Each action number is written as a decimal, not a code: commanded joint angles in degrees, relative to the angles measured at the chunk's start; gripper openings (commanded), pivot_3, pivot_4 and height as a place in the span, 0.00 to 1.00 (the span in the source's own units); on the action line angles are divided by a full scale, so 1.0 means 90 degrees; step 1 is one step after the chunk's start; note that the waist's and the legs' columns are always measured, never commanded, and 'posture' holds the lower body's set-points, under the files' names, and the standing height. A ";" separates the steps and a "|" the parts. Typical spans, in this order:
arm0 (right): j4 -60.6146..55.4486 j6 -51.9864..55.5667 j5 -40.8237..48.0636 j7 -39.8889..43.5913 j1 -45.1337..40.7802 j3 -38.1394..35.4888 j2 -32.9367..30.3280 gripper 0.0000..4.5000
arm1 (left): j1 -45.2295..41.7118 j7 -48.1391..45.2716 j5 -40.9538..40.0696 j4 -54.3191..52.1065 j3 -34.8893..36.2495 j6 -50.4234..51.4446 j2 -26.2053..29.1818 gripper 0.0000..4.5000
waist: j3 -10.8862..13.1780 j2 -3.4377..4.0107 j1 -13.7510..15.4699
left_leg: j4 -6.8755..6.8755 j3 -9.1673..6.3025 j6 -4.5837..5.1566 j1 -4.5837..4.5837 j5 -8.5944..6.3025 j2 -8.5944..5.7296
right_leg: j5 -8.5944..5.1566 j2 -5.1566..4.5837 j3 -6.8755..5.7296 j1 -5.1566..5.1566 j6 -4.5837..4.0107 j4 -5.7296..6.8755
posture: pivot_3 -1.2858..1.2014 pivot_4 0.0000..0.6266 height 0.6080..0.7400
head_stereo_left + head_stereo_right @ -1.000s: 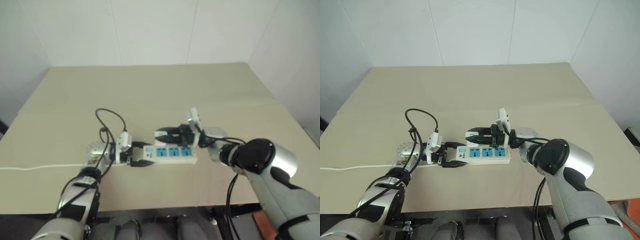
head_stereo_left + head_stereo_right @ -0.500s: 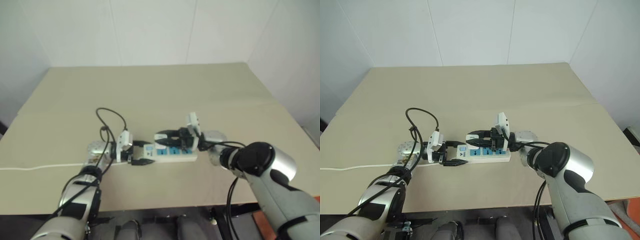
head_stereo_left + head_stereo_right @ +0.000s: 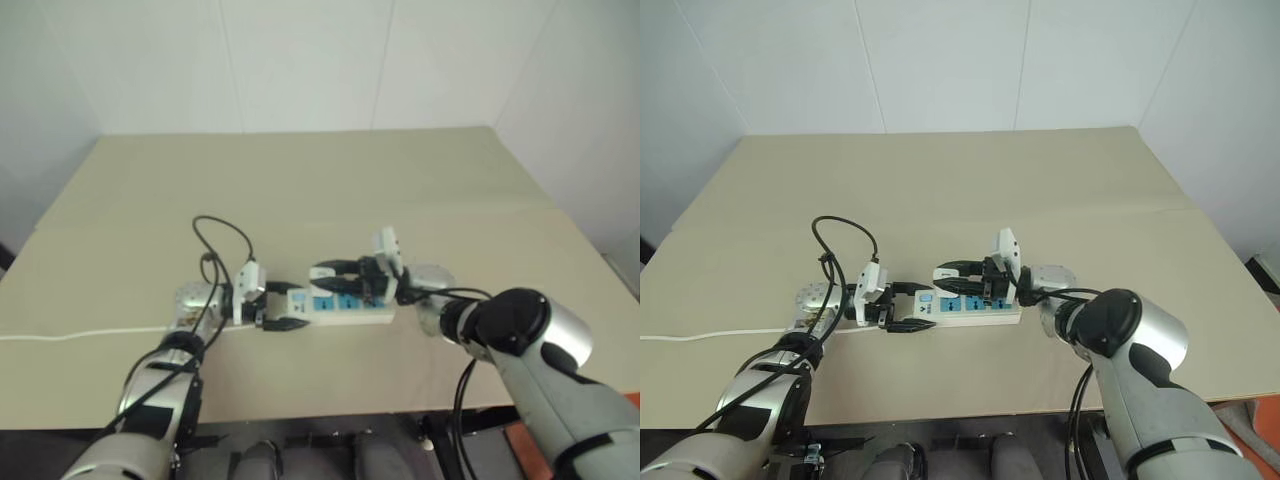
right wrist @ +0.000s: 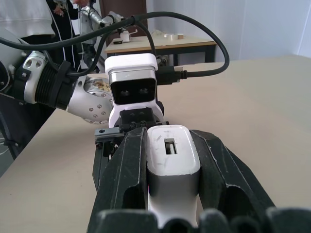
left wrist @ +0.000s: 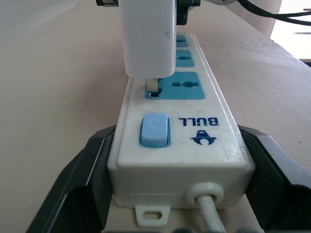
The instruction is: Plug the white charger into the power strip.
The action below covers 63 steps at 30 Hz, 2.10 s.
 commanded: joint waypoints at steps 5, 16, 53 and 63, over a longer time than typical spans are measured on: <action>0.0160 0.0027 -0.0272 0.0239 0.0184 0.0028 -0.0222 0.25 | -0.0037 0.0027 0.0100 0.0028 0.0025 -0.0058 -0.0008 0.73 | 0.0003 -0.0014 0.0003 | -0.0002 -0.0003 -0.0001 0.0022 0.0000 0.0000 | -0.0007 -0.0001 -0.0003 0.0027 0.0013 -0.0009 | 0.52 0.24 1.00; 0.0160 -0.0100 -0.0519 -0.0161 0.0317 0.0238 -0.0111 0.25 | -0.0048 0.0038 0.0098 0.0034 0.0046 -0.0077 -0.0026 0.73 | 0.0003 -0.0015 0.0001 | -0.0006 -0.0003 -0.0001 0.0022 -0.0001 0.0000 | -0.0007 -0.0001 -0.0003 0.0027 0.0013 -0.0012 | 0.52 0.24 1.00; 0.0160 -0.0506 -0.0523 -0.0430 0.0773 0.0402 -0.0124 1.00 | -0.0191 -0.0229 0.0022 0.0051 0.0175 0.0368 -0.0019 0.95 | -0.0084 -0.0135 -0.0030 | -0.0028 -0.0006 -0.0003 0.0072 -0.0003 0.0003 | -0.0009 0.0000 -0.0003 0.0072 0.0015 -0.0025 | 0.52 0.24 1.00; 0.0160 -0.0947 -0.0516 0.0104 0.0434 -0.0037 -0.0958 1.00 | 0.0284 -0.0370 -0.1643 -0.1923 0.0027 0.1265 0.0681 0.99 | -0.0058 -0.0130 -0.0020 | -0.0028 -0.0006 -0.0004 0.0053 -0.0003 0.0004 | -0.0008 -0.0001 -0.0002 0.0054 0.0014 -0.0024 | 0.52 0.24 1.00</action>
